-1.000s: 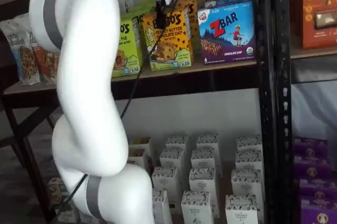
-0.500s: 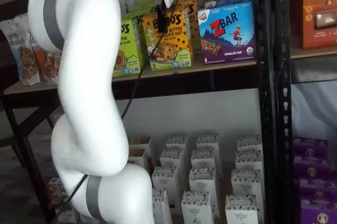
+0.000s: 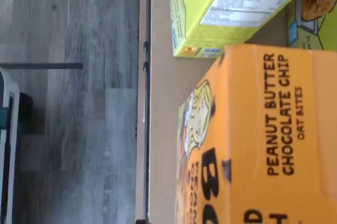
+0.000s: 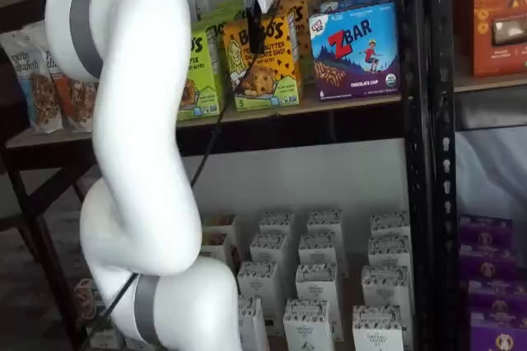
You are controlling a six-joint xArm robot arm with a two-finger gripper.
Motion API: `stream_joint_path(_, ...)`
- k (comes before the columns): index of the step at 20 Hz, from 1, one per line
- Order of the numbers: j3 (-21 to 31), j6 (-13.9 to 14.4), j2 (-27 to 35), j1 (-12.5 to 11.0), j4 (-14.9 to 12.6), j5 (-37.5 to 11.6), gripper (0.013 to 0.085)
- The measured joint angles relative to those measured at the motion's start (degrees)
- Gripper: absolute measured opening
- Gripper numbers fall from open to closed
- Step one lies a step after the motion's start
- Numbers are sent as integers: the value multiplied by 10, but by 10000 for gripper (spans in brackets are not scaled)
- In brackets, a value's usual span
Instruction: Pick up the orange box on the top shelf, the fifth box from the left
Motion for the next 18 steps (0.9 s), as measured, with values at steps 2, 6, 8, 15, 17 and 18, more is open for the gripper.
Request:
stream_joint_path(2,-1,-1,1,0,-6,4,850)
stream_joint_path(6,-1,-2,2,0,-10,6,850)
stream_joint_path(8,-1,-2,3,1,-15,6,850)
stream_joint_path(15,7,1,2,7,-29,-1,850)
stream_joint_path(17,12,2,0,8,-29,-5,850)
stream_joint_path(18,14,1,-1,7,-27,-7,850)
